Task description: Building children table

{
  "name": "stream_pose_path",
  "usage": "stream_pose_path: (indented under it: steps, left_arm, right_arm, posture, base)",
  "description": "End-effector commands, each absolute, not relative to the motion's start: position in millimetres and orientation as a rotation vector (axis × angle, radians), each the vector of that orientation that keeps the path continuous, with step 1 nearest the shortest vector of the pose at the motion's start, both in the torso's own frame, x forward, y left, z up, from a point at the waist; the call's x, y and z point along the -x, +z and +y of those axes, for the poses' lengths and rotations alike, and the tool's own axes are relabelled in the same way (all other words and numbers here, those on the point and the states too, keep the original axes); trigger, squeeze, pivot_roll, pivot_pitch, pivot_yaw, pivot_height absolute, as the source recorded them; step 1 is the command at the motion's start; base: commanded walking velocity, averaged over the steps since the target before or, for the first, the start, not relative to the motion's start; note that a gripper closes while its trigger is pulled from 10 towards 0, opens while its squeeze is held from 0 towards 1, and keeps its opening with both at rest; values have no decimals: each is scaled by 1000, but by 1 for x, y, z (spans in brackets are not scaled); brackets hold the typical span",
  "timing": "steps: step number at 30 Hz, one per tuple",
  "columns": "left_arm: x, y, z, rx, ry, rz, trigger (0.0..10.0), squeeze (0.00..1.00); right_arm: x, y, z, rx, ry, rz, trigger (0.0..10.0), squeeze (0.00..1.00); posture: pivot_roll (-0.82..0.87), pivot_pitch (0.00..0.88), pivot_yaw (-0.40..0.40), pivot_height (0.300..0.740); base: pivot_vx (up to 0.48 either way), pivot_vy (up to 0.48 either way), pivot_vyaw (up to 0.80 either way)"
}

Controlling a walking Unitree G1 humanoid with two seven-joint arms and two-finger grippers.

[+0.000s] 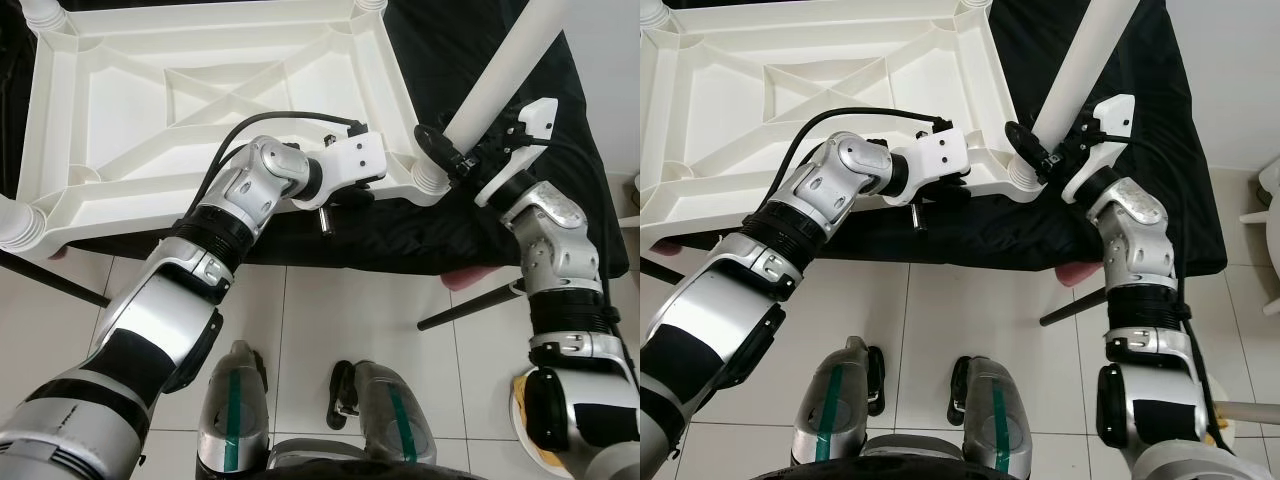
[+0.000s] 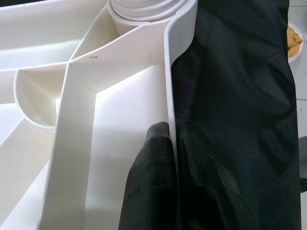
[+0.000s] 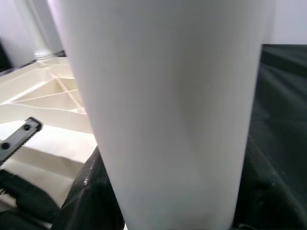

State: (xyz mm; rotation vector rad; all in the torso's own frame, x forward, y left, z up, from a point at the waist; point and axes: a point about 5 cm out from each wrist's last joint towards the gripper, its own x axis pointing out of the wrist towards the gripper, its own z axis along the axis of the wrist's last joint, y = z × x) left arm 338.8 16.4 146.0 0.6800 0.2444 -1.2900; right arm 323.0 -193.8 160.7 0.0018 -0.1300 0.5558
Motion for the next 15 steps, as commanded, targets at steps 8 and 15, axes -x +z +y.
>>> stream_pose_path:
  steps: [8,15]
  left_arm:
    - [-336,143,14,-666,-1303,221,10000,0]
    - [-337,144,15,-666,-1301,221,10000,0]
  right_arm:
    - [-324,152,-190,-25,398,-97,10000,0]
    - [-322,154,-178,-82,266,-125,10000,0]
  posture:
    - [6,53,-47,740]
    - [4,56,-50,740]
  base:
    - [0,0,0]
    - [0,0,0]
